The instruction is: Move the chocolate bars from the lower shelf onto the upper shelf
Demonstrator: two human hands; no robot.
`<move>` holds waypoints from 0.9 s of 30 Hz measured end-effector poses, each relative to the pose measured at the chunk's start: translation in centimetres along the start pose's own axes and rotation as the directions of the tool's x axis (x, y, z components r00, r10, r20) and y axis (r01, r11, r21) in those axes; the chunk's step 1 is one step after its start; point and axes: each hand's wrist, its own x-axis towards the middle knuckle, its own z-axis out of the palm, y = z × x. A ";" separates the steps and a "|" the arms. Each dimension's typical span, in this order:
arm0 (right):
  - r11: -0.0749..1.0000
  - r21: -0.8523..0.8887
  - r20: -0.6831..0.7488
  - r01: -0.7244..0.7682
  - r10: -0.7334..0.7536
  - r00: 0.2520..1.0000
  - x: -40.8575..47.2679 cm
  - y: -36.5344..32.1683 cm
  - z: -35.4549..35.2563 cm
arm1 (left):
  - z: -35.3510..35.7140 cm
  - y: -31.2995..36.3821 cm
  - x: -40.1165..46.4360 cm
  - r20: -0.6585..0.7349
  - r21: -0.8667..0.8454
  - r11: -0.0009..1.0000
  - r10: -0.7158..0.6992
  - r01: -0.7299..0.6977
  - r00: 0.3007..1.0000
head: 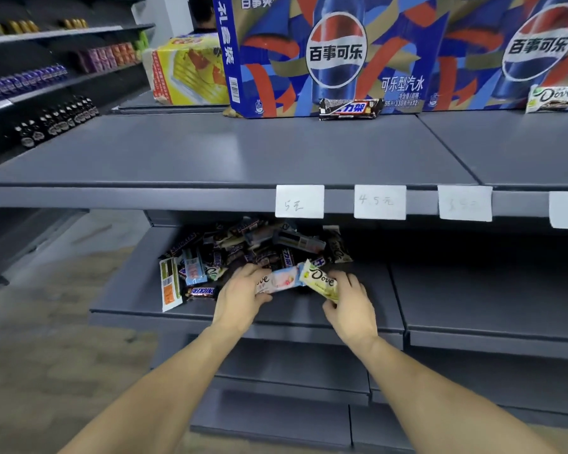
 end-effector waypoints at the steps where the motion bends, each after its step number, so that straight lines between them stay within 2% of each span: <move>1: 1.000 -0.001 0.018 0.026 -0.025 1.000 -0.4 0.1 0.0 | -0.1 0.3 -0.6 -0.009 0.041 0.999 0.006 -0.005 1.000; 8: 0.993 -0.045 0.079 0.113 -0.109 0.991 -3.4 -0.1 -1.3 | -0.6 1.4 -3.8 0.030 0.228 0.971 0.068 -0.073 0.997; 18: 0.986 -0.147 -0.006 0.079 -0.080 0.997 -8.0 -1.9 -5.2 | -2.9 3.3 -7.6 0.075 0.211 0.967 0.126 -0.139 0.989; 27: 0.972 -0.231 -0.099 0.046 -0.071 0.993 -13.6 -3.8 -11.2 | -5.2 4.6 -10.6 0.009 0.124 0.968 0.220 -0.220 0.975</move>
